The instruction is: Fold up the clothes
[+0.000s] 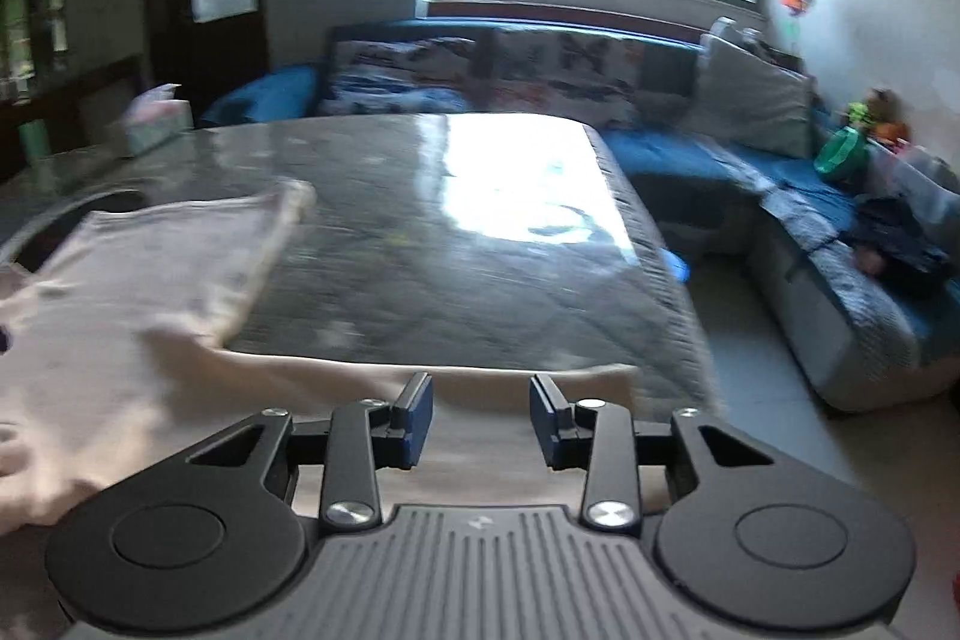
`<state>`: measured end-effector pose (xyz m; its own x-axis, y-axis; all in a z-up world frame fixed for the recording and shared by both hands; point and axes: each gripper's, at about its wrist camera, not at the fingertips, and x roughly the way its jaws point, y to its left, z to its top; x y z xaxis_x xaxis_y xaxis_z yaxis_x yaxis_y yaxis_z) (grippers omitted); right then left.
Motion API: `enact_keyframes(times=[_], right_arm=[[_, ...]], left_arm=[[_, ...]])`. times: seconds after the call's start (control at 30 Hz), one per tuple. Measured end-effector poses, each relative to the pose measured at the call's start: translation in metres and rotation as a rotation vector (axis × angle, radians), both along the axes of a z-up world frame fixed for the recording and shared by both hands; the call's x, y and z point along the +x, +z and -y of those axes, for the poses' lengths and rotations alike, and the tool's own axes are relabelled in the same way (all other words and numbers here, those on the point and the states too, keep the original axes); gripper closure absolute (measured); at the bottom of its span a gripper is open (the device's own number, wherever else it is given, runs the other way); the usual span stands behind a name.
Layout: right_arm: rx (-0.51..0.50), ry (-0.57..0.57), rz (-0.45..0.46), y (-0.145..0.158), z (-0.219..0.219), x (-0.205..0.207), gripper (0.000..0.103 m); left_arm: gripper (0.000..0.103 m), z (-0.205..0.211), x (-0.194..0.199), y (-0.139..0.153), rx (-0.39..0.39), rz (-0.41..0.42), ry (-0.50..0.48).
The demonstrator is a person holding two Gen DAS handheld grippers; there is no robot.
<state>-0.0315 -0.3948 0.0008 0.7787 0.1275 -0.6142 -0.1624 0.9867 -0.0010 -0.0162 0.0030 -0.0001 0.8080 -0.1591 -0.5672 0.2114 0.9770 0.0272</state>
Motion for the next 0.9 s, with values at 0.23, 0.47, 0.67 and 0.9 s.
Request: enact_keyframes(times=[0.23,0.47,0.67,0.9], right_arm=[[0.042,0.15,0.004,0.008,-0.046,-0.008,0.066],[0.054,0.19,-0.021,0.005,-0.063,-0.005,0.065],[0.057,0.189,-0.045,-0.002,-0.066,-0.005,0.064],[0.067,0.183,-0.058,-0.006,-0.067,-0.005,0.064]], left_arm=[[0.044,-0.042,0.032,0.0,0.029,-0.018,0.147],[0.065,-0.061,0.055,-0.014,0.014,-0.086,0.162],[0.068,-0.065,0.06,-0.019,0.012,-0.105,0.151],[0.087,-0.069,0.061,-0.022,-0.008,-0.114,0.143]])
